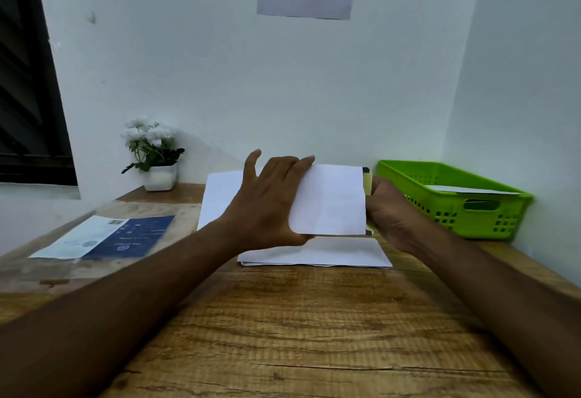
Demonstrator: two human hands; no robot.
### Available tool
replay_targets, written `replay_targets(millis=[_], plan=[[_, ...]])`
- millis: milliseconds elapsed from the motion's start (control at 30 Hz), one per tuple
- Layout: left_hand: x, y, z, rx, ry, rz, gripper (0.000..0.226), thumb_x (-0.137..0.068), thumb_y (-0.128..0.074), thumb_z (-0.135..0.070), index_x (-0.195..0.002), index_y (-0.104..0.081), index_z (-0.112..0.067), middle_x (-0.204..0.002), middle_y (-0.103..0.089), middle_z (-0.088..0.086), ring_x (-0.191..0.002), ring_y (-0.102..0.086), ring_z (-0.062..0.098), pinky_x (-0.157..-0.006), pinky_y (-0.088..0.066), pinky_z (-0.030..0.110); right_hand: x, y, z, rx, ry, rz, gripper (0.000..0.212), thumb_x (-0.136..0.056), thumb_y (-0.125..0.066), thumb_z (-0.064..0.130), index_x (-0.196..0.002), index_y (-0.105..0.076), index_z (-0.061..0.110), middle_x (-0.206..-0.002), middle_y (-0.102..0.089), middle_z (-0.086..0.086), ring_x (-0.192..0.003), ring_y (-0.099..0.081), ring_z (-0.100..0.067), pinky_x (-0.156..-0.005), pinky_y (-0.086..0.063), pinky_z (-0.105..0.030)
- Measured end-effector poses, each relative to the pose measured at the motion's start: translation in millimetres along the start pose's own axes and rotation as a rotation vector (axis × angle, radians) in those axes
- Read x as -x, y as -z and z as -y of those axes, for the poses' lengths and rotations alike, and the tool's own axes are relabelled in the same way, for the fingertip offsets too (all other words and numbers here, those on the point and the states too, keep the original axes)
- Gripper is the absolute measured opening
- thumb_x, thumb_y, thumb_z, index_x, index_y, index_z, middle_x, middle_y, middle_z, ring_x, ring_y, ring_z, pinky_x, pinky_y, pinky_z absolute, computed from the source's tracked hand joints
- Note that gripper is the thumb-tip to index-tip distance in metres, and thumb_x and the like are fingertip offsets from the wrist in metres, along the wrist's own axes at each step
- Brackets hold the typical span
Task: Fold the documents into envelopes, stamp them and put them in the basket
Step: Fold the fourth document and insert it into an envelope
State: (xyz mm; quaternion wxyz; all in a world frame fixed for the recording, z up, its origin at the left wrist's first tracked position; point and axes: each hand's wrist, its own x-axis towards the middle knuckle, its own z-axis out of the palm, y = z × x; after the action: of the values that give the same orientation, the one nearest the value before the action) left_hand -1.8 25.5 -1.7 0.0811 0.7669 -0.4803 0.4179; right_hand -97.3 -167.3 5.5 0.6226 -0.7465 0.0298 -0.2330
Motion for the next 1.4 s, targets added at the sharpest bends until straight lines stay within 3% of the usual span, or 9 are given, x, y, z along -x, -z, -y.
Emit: replay_targets(millis=[133,400,633,733,900,1000,1100,1200,1400], plan=[[-2.9,5.0,-1.0,-0.032,-0.03,-0.051,0.105,-0.058,-0.061,-0.068,-0.143,-0.036,-0.011,-0.13,-0.049,0.005,-0.124,-0.045,0.023,-0.113,-0.015,0.057,-0.5,0.4,0.8,0.06,0.039,-0.059,0.011,-0.083,-0.066,-0.007,-0.082,-0.071,0.003,-0.066,-0.07,-0.006,-0.05,-0.06,-0.015,-0.042,-0.038,-0.02],[-6.6,9.9,-1.3,-0.084,-0.067,-0.086,0.092,-0.061,-0.06,-0.067,-0.135,-0.047,-0.014,-0.121,-0.054,0.004,-0.116,-0.049,0.023,-0.109,-0.021,0.055,1.5,-3.5,3.2,0.116,0.093,-0.116,0.046,-0.084,-0.054,-0.015,-0.053,-0.062,0.017,-0.041,-0.053,0.012,-0.035,-0.043,0.001,-0.035,-0.029,-0.011],[-9.4,11.4,3.3,-0.082,-0.072,-0.121,0.065,-0.067,-0.06,-0.053,-0.12,-0.055,-0.017,-0.111,-0.059,0.001,-0.106,-0.056,0.023,-0.103,-0.029,0.049,5.1,-0.7,8.1,0.064,0.086,-0.075,0.032,-0.087,-0.053,-0.011,-0.075,-0.069,0.014,-0.059,-0.063,0.002,-0.052,-0.052,-0.016,-0.044,-0.044,-0.019],[-9.4,11.7,11.6,-0.086,-0.044,-0.119,0.064,-0.066,-0.064,-0.051,-0.119,-0.055,-0.017,-0.11,-0.06,0.0,-0.103,-0.056,0.024,-0.099,-0.032,0.047,3.5,3.4,5.0,0.06,0.07,-0.008,0.011,-0.092,-0.062,0.014,-0.087,-0.071,0.015,-0.068,-0.07,0.003,-0.056,-0.065,-0.016,-0.048,-0.048,-0.023],[-6.2,14.6,40.7,-0.088,0.031,-0.076,0.069,-0.062,-0.068,-0.046,-0.122,-0.052,-0.016,-0.11,-0.058,0.004,-0.101,-0.055,0.028,-0.089,-0.036,0.043,-1.7,12.3,4.7,0.066,0.014,0.003,0.022,-0.096,-0.058,0.033,-0.092,-0.071,0.016,-0.082,-0.075,0.001,-0.056,-0.067,-0.014,-0.052,-0.047,-0.023],[-0.1,11.0,57.3,-0.105,0.078,-0.02,0.079,-0.056,-0.078,-0.043,-0.125,-0.051,-0.016,-0.111,-0.057,0.006,-0.103,-0.054,0.03,-0.089,-0.036,0.044,-3.9,21.4,-2.1,0.544,0.101,0.2,0.023,-0.089,-0.067,0.041,-0.1,-0.072,0.021,-0.093,-0.076,0.005,-0.074,-0.069,-0.009,-0.067,-0.051,-0.027],[5.1,8.0,69.5,-0.113,0.121,0.014,0.087,-0.053,-0.082,-0.046,-0.127,-0.048,-0.015,-0.114,-0.055,0.007,-0.106,-0.052,0.03,-0.09,-0.035,0.045,-3.7,21.3,-5.1,0.964,0.037,0.484,0.059,-0.067,-0.079,0.057,-0.119,-0.064,0.033,-0.117,-0.063,0.016,-0.101,-0.061,-0.002,-0.089,-0.05,-0.027],[8.6,7.1,76.6,-0.103,0.155,0.023,0.09,-0.055,-0.083,-0.049,-0.13,-0.048,-0.014,-0.116,-0.055,0.009,-0.108,-0.051,0.03,-0.091,-0.035,0.046,-1.7,16.2,-2.4,0.945,-0.005,0.532,0.074,-0.064,-0.084,0.051,-0.131,-0.054,0.036,-0.121,-0.053,0.022,-0.105,-0.054,0.001,-0.088,-0.046,-0.022],[13.1,5.5,85.0,-0.109,0.207,0.049,0.094,-0.053,-0.084,-0.048,-0.131,-0.046,-0.013,-0.118,-0.054,0.011,-0.11,-0.051,0.032,-0.092,-0.035,0.049,-4.7,20.9,-3.4,0.897,0.062,0.474,0.063,-0.062,-0.089,0.044,-0.119,-0.062,0.039,-0.11,-0.061,0.019,-0.104,-0.056,-0.002,-0.092,-0.047,-0.026]])
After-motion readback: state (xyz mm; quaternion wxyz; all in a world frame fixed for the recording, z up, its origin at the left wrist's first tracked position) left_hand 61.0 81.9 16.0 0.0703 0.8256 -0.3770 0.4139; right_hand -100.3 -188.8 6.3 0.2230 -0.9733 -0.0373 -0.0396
